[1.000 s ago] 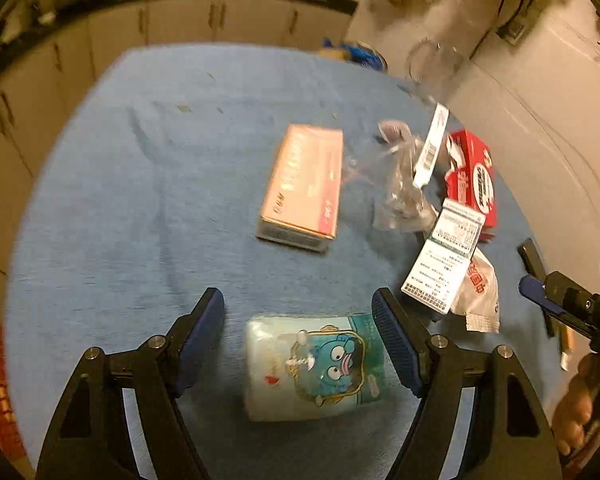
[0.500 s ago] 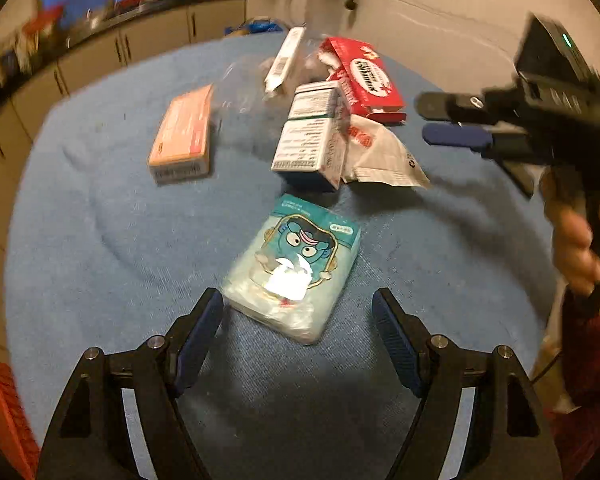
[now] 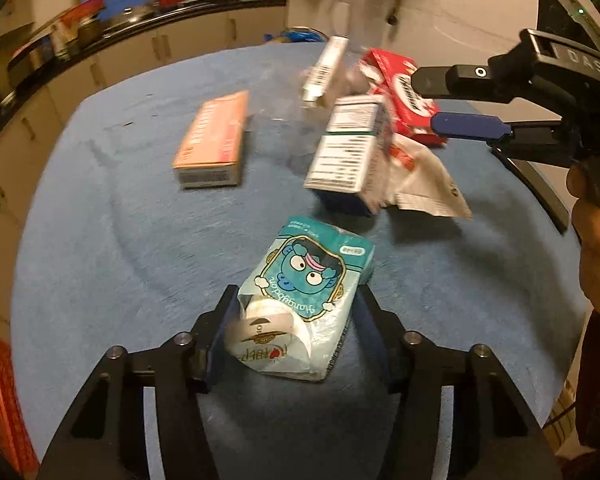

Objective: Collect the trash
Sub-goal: 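Grasp the teal snack packet with left tool while right tool grasps a white medicine box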

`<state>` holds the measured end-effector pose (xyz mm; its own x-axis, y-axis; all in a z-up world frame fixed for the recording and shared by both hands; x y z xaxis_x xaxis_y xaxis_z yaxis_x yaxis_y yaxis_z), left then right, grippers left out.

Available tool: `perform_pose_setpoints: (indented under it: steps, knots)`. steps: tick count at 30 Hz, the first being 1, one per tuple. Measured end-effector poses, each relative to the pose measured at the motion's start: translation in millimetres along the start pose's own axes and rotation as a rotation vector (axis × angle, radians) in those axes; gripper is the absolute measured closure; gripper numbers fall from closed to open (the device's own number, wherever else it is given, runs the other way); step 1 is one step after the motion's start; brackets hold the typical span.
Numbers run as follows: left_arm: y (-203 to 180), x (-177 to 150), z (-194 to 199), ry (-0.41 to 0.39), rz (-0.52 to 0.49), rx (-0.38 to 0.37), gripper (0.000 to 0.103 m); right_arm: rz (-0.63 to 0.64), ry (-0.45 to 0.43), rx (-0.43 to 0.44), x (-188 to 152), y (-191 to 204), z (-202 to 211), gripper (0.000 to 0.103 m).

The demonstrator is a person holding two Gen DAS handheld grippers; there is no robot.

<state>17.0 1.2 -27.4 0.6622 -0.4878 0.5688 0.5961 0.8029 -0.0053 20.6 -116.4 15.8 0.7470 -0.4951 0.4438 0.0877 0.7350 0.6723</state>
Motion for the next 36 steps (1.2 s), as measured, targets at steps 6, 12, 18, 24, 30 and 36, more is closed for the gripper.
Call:
perform_pose_setpoints:
  steps: [6,12,18,24,30,36]
  knots:
    - [18,-14,24,-0.045,0.078,0.021,0.05,-0.014,0.054,0.03,-5,12,-18,0.047]
    - [28,-18,39,-0.086,0.093,0.044,0.05,-0.044,0.079,-0.026,-12,9,-31,0.048]
    - [34,-22,45,-0.109,0.1,0.053,0.05,-0.009,0.075,-0.144,-10,16,-38,0.044]
    - [36,-26,56,-0.128,0.117,0.06,0.05,0.069,0.053,-0.269,-6,30,-53,0.032]
    - [40,-30,63,-0.141,0.121,0.071,0.05,0.197,0.096,-0.4,-15,36,-77,0.04]
    - [44,-37,70,-0.16,0.128,0.092,0.05,0.202,0.038,-0.354,-18,38,-56,0.053]
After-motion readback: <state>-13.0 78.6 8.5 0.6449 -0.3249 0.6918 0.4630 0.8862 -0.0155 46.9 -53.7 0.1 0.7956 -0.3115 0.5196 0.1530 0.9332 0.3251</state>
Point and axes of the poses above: each gripper's, at about its wrist camera, not at the fingertips, and z roughly against the way its jaws point, y to its left, x to its top, the point moved 5 cm from there along -z, roughly the way its jaws point, and after that the axes turned 5 degrees about -z, right-handed, at the moved point
